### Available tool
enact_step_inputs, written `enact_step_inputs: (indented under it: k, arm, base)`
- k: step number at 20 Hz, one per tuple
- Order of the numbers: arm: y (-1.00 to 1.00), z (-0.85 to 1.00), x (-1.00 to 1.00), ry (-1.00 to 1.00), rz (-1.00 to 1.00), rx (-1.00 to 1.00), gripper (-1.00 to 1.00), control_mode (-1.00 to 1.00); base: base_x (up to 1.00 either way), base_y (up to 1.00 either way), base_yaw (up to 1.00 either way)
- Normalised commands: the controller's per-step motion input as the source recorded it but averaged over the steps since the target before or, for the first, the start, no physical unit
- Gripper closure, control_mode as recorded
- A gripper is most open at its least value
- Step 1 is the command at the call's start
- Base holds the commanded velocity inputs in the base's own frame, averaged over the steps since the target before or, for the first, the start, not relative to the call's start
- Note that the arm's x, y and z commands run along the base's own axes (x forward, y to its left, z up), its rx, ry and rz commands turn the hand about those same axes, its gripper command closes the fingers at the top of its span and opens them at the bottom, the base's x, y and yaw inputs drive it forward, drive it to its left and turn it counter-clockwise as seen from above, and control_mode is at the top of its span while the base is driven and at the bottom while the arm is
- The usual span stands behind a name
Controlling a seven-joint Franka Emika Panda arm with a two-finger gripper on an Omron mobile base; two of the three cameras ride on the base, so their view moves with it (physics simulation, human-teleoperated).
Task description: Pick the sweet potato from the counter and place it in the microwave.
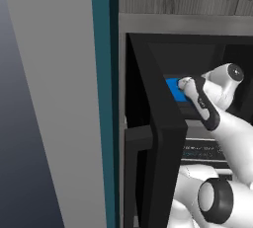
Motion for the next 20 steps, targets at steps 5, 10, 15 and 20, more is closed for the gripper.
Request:
enact_step_inputs:
  k: [5, 10, 15, 20]
  arm:
    - [0.07, 0.50, -1.00, 0.02, -0.02, 0.00, -1.00, -1.00]
    - [0.13, 0.30, -1.00, 0.00, 0.00, 0.00, -1.00, -1.00]
    - [0.27, 0.05, -1.00, 0.03, 0.00, 0.00, -1.00, -1.00]
    - [0.24, -0.12, -1.00, 0.04, 0.00, 0.00, -1.00, -1.00]
  base:
    - [0.00, 0.00, 0.00]
    - [0.00, 0.00, 0.00]
    - [0.00, 0.00, 0.00]
    - [0.00, 0.00, 0.00]
